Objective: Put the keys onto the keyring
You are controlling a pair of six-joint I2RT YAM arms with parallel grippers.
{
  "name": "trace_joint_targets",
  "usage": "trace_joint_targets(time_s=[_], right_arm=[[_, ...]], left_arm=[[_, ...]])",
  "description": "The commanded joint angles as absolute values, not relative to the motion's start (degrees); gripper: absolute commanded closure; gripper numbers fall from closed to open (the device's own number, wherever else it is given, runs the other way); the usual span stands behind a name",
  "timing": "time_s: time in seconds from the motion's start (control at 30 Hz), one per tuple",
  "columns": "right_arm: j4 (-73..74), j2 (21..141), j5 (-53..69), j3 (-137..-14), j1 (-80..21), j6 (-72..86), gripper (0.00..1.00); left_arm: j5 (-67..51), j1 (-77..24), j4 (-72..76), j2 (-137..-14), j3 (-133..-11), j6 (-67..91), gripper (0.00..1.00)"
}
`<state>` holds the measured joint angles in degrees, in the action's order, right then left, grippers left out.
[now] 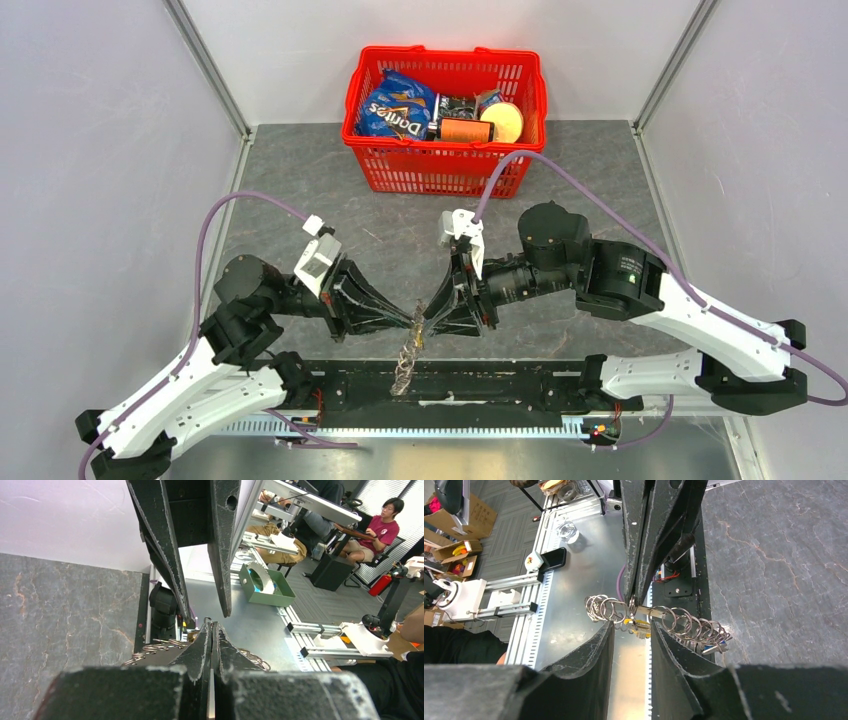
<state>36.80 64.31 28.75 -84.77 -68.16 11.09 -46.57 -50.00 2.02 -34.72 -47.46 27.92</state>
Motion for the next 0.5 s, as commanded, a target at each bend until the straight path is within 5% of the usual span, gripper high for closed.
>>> trace_joint_targets(time_s=[0.0,0.23,0.47], right_arm=[[34.3,64.5,28.3,-84.9,-68.4,11.4,0.61],[34.1,64.7,28.4,-84.9,-68.5,11.2,0.67],[32.2,63.7,29.7,-84.2,-68.8,11.4,0.86]], left_arm=[[-45.4,-50.1,8.8,-34.2,-47.6,31.1,0.98],[-45.2,-50.1,10.1,-34.4,-47.5,31.8,0.98],[-44.1,-50.1,10.2,-34.2,-47.0,31.6,0.98]])
